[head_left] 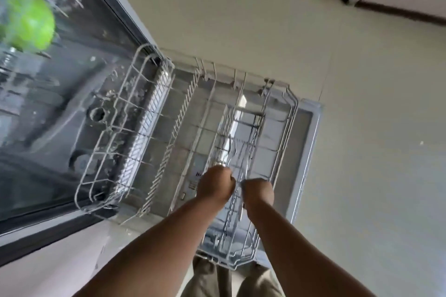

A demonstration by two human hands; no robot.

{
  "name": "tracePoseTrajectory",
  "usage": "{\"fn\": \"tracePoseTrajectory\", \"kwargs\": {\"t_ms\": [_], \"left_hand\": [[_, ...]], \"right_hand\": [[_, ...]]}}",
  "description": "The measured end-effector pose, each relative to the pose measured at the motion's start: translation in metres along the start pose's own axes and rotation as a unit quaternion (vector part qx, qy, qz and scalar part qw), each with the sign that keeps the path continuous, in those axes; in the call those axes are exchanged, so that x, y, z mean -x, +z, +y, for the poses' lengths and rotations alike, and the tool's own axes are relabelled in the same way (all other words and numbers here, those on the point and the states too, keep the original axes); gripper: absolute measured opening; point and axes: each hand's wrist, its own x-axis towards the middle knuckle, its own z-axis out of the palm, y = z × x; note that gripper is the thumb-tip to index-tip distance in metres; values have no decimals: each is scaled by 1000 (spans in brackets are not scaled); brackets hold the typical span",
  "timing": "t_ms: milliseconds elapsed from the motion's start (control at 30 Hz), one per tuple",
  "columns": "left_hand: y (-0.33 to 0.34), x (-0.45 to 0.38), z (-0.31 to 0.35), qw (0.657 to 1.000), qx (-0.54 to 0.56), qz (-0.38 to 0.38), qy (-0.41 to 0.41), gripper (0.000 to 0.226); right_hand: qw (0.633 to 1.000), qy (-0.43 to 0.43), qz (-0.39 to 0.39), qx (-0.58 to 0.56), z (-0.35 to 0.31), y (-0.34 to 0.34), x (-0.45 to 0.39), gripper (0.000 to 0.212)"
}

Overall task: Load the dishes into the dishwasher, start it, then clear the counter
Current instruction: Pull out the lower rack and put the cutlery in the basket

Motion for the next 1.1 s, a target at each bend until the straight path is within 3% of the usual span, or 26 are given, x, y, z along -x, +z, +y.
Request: {"fn": "tracePoseTrajectory", "kwargs": {"t_ms": [67,233,367,500,833,1100], "left_hand": [[12,-14,-4,1000,1,2,15,20],[24,-39,-14,999,-11,15,37,21],[30,-48,-18,999,0,-10,50,22],[34,-49,-22,998,-9,-28,48,16],[36,-58,-15,998,-49,-17,33,7],[26,-57,-16,993,-80,-63,51,18]], "right_hand": [[1000,-11,-11,23,-5,10,-10,17],[999,-40,8,33,-18,16,-22,30],[997,-56,20,53,-19,23,-31,22],[993,-51,-2,107,-20,28,-39,17],[993,-57,20,99,-19,26,-46,10],[991,-39,15,124,-20,38,-55,13]]}}
